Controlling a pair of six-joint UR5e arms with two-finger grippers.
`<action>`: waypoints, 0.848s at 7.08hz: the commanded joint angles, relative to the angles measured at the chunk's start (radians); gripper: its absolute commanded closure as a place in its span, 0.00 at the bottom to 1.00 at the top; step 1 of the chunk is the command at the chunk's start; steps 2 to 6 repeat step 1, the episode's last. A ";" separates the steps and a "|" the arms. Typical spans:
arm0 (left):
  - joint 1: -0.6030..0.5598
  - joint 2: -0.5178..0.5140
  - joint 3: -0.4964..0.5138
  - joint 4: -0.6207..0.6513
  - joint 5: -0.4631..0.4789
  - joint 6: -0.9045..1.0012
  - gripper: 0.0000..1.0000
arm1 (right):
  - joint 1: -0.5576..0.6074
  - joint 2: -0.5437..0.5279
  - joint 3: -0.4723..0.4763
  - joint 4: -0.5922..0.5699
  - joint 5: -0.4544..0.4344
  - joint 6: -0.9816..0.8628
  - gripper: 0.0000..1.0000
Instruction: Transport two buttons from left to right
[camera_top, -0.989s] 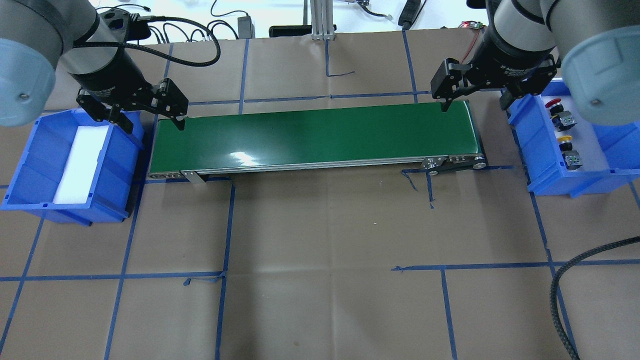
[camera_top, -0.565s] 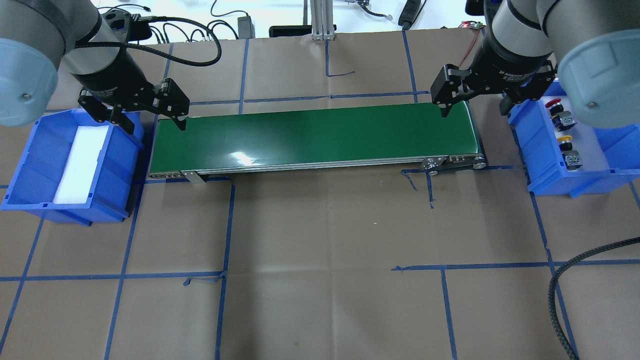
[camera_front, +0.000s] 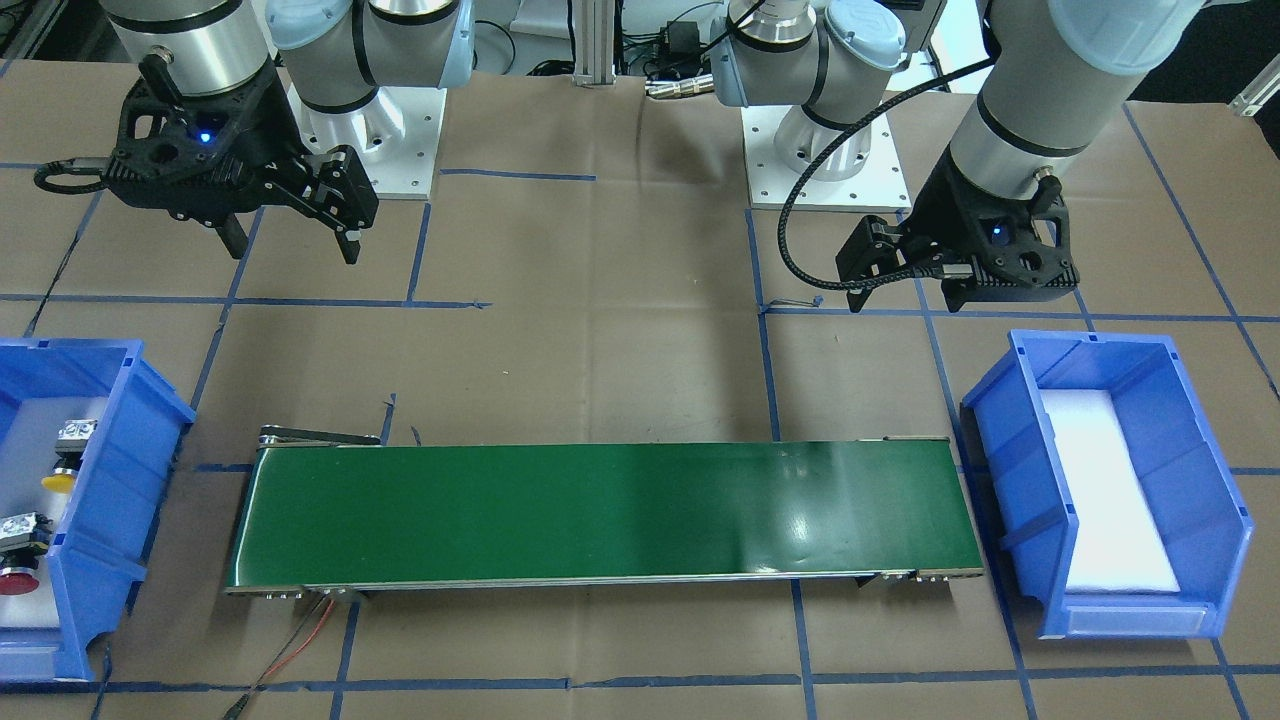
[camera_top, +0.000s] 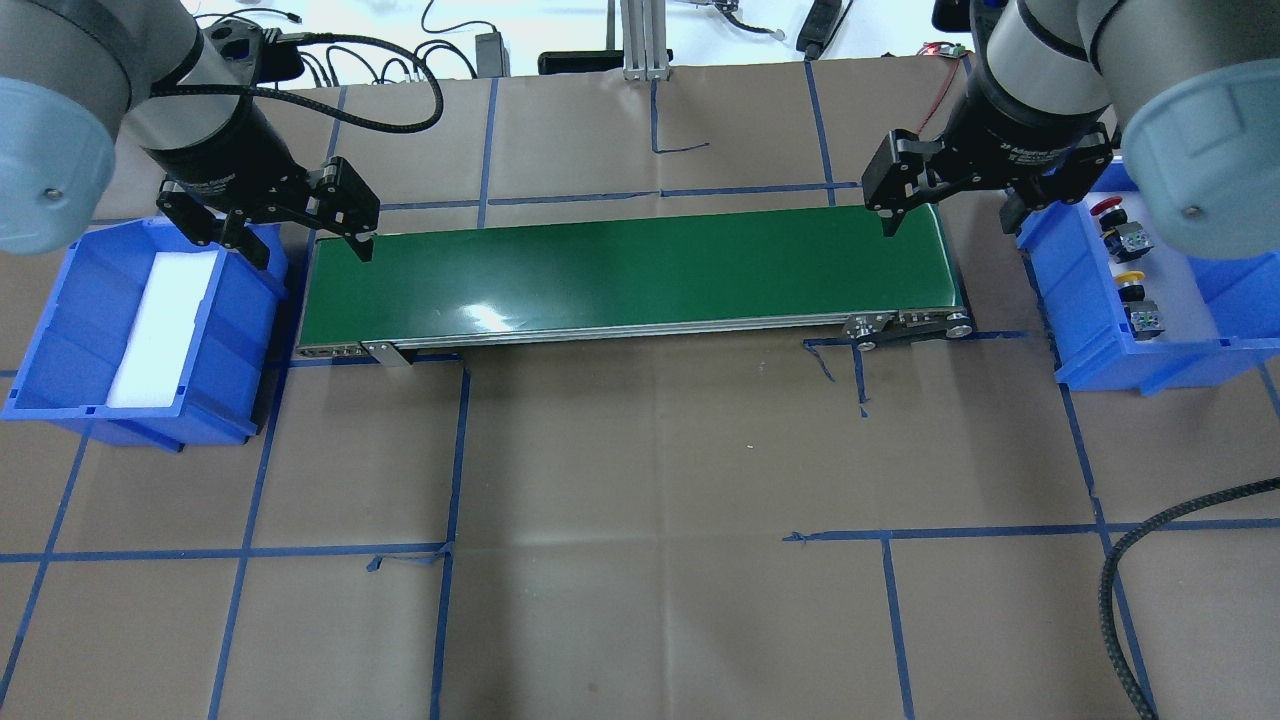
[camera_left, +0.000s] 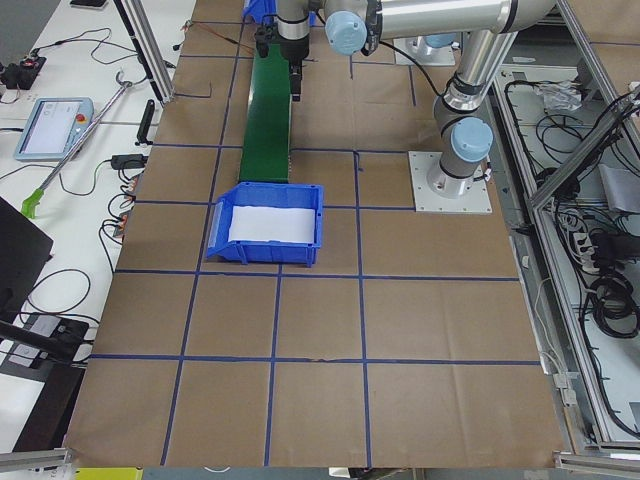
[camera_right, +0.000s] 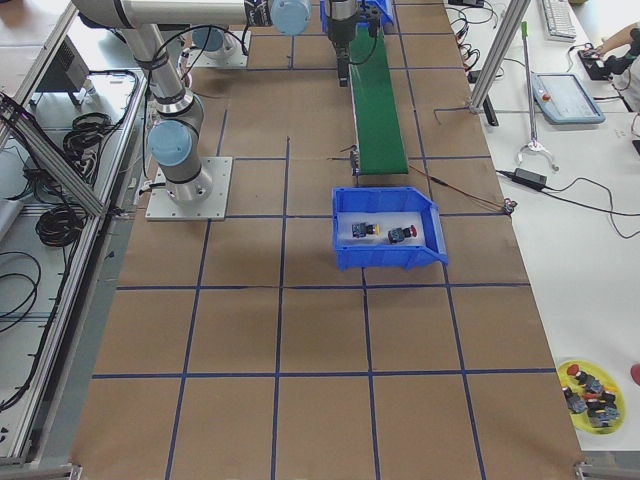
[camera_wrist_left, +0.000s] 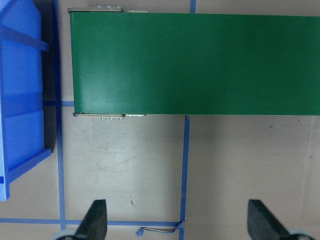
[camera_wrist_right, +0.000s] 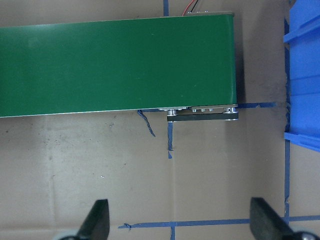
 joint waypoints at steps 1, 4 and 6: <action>0.000 0.001 0.000 0.000 0.001 0.000 0.00 | 0.000 0.001 0.003 0.004 0.001 -0.001 0.00; 0.000 0.001 0.000 0.000 0.001 0.000 0.00 | 0.000 0.001 0.003 0.004 0.001 -0.001 0.00; 0.000 0.001 0.000 0.000 0.001 0.000 0.00 | 0.000 0.001 0.003 0.004 0.001 -0.001 0.00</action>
